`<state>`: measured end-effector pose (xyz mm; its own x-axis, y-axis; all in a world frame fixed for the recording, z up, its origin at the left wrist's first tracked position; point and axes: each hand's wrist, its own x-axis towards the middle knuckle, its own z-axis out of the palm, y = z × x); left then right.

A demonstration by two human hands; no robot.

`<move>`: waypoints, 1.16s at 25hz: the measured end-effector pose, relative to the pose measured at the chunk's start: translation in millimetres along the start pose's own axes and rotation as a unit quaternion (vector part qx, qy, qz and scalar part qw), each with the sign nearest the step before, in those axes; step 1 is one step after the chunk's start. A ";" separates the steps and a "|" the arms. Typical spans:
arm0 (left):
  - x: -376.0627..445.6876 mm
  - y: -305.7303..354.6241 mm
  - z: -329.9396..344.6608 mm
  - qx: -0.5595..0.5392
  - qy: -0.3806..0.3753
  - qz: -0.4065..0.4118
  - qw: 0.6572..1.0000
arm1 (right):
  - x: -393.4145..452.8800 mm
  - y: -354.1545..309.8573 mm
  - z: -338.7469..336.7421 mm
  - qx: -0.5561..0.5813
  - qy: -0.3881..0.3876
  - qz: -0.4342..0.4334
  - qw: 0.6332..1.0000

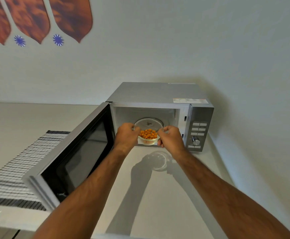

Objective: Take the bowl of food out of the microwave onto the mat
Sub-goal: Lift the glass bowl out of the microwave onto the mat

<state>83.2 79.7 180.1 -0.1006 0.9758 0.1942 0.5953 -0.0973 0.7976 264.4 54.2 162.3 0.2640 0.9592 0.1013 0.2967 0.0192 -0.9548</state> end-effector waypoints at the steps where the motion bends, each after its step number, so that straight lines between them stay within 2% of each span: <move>1: -6.7 5.5 -11.4 0.009 -0.003 0.012 1.000 | -8.6 -8.7 -3.2 -0.006 -0.003 -0.012 1.000; 8: -33.9 51.5 -89.9 0.058 0.015 0.071 0.996 | -45.8 -80.2 -14.5 -0.006 -0.014 -0.087 0.996; 16: -27.8 63.7 -181.1 0.041 0.053 0.079 0.995 | -55.7 -155.6 23.1 -0.014 -0.032 -0.137 0.990; 23: 6.8 19.2 -281.1 0.056 0.090 0.091 0.990 | -49.3 -217.4 116.7 -0.044 -0.056 -0.180 0.981; 29: 44.6 -53.3 -353.6 0.065 0.099 0.074 0.990 | -37.4 -253.5 215.0 -0.121 -0.118 -0.177 0.970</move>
<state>-234.9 59.2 348.2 -0.1507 0.8941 0.4218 0.7116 -0.1981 0.6741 -18.0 74.2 340.5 -0.1027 0.9433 0.3157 0.5436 0.3190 -0.7763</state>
